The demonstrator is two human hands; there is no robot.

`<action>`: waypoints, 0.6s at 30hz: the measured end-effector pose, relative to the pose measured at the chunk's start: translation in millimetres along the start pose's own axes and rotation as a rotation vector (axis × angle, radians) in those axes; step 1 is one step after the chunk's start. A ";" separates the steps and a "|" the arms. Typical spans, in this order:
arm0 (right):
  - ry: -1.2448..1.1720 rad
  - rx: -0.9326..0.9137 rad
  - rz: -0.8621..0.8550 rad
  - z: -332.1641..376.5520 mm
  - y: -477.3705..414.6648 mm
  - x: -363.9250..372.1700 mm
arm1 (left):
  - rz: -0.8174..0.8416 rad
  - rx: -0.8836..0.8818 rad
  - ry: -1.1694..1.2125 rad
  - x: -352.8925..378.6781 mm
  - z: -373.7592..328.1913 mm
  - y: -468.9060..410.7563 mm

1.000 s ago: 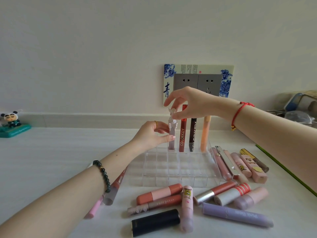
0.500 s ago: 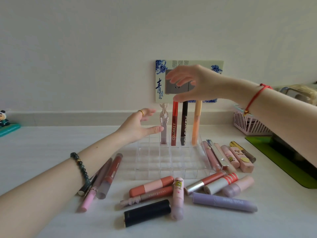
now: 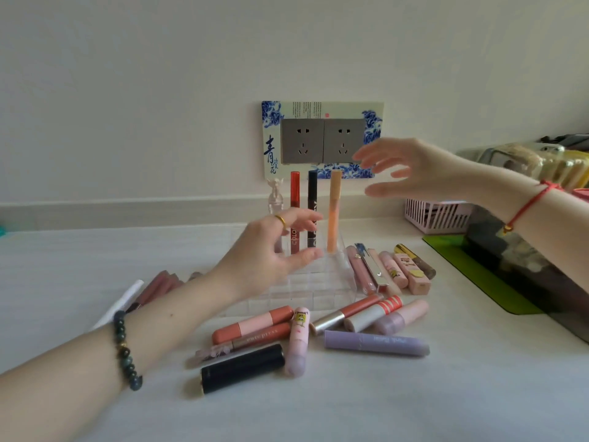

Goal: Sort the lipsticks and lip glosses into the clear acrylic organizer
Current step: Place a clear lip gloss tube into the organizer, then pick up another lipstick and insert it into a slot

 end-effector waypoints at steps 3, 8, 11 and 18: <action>0.004 0.049 0.012 -25.8 10.2 9.8 | 0.124 0.027 0.009 36.0 -13.6 -3.5; 0.058 0.112 0.017 -66.0 22.1 31.0 | 0.234 0.068 -0.093 80.5 -27.8 -18.3; 0.085 0.144 0.056 -87.0 24.4 47.0 | 0.250 0.079 -0.206 95.9 -30.5 -29.0; 0.201 0.200 0.105 -118.4 21.0 80.5 | 0.304 0.030 -0.354 119.5 -26.7 -49.5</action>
Point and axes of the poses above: each hand's wrist, its own y-axis away from the middle knuckle, its own x-axis out of the palm, z = x × y, the point moved 9 cm from there along -y, towards the middle knuckle, and after that the axes turned 3 degrees about -y, right-handed, at the moved point
